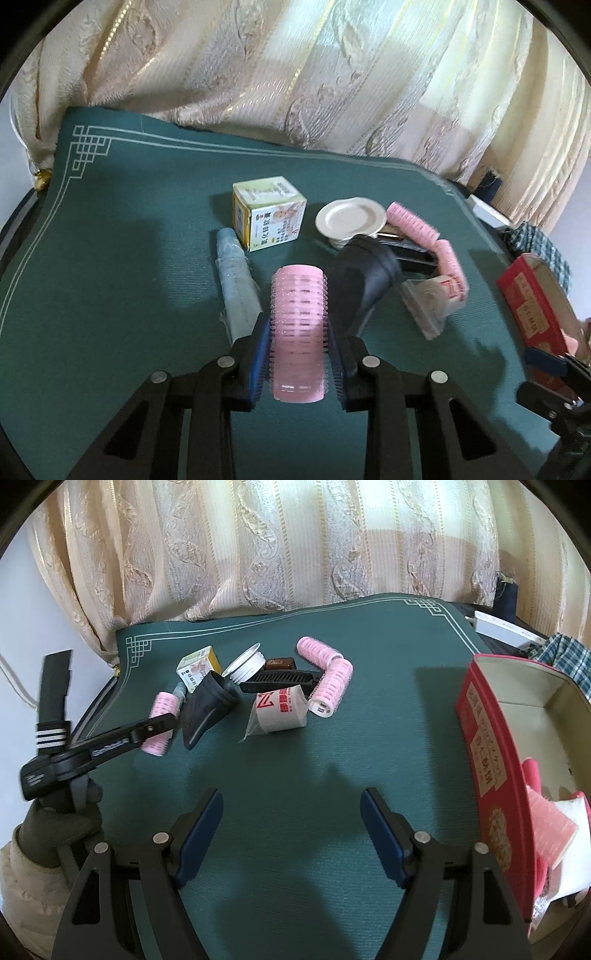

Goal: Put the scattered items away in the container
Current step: 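Grasp the second pink mesh hair roller with the left gripper, then grasp the white cup with red Z label with the right gripper while the left holds the roller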

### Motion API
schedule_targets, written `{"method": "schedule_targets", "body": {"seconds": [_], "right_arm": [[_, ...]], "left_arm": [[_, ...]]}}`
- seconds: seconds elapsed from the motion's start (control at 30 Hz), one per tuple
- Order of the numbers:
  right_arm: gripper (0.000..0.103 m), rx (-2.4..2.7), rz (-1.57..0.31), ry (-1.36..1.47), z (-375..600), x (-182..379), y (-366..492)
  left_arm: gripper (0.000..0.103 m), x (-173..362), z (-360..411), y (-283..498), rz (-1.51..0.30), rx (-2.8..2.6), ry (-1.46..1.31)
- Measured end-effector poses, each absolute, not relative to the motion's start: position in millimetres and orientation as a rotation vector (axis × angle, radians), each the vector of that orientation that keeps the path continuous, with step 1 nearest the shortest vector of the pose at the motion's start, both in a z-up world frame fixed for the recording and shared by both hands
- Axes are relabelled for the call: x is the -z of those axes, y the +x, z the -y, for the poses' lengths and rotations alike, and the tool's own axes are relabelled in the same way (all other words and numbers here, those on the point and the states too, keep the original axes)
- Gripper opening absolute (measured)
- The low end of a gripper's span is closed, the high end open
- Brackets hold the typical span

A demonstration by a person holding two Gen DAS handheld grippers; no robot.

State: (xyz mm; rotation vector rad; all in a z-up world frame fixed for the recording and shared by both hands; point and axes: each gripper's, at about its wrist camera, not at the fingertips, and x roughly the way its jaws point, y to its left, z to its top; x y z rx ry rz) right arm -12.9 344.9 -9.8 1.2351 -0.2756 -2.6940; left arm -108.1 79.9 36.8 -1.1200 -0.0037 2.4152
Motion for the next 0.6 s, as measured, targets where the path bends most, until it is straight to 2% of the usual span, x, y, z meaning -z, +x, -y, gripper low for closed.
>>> {"method": "schedule_targets", "body": {"seconds": [0.6], "right_arm": [[0.080, 2.694, 0.212, 1.272, -329, 10, -72]], "left_arm": [[0.031, -36, -68, -65, 0.137, -2.333, -1.085]]}}
